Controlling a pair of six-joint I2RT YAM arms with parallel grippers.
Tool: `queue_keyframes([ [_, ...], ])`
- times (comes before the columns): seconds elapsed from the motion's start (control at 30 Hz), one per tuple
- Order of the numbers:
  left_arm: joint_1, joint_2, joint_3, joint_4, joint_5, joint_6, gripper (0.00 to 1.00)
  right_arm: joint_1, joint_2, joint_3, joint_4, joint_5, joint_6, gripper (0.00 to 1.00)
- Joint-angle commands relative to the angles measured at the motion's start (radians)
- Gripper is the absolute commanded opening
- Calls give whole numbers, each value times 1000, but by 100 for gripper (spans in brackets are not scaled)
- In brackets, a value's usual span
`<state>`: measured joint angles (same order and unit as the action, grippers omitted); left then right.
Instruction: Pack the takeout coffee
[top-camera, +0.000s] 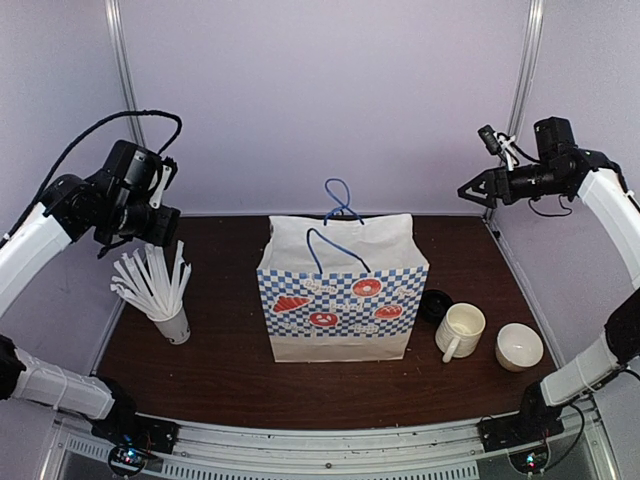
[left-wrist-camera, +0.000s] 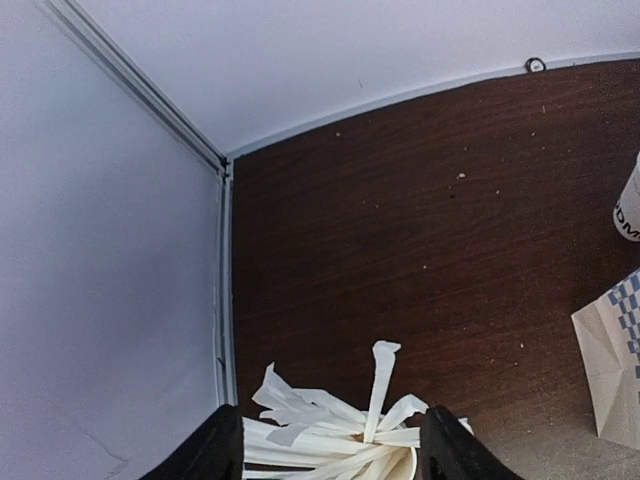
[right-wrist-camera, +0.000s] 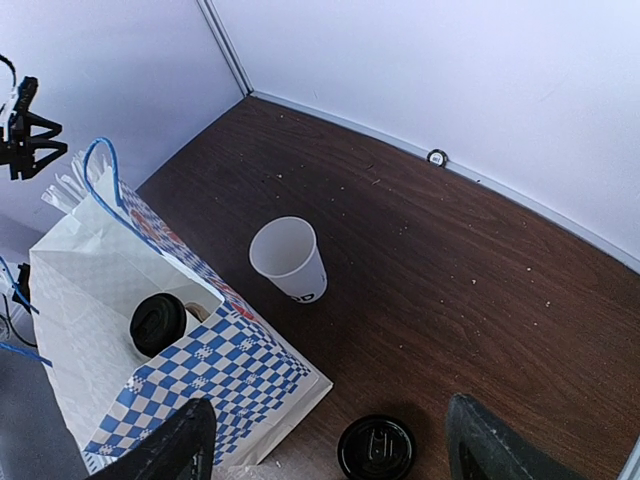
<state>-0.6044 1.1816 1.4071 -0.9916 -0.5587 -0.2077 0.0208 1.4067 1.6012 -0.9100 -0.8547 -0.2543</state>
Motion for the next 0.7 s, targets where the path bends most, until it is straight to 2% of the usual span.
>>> queue_keyframes([
  [0.0, 125, 86, -15, -12, 224, -53, 60, -5, 4, -25, 35, -43, 9, 82],
  [0.23, 185, 193, 7, 46, 271, -44, 59, -5, -12, -45, 33, -71, 1, 81],
  [0.43, 215, 252, 13, 46, 284, -41, 49, -5, -3, -39, 27, -87, -1, 81],
  [0.53, 215, 263, 5, 45, 301, -39, 42, -5, 11, -34, 23, -90, -4, 81],
  [0.67, 215, 264, 5, 32, 334, -39, 25, -5, 31, -30, 25, -93, -3, 81],
])
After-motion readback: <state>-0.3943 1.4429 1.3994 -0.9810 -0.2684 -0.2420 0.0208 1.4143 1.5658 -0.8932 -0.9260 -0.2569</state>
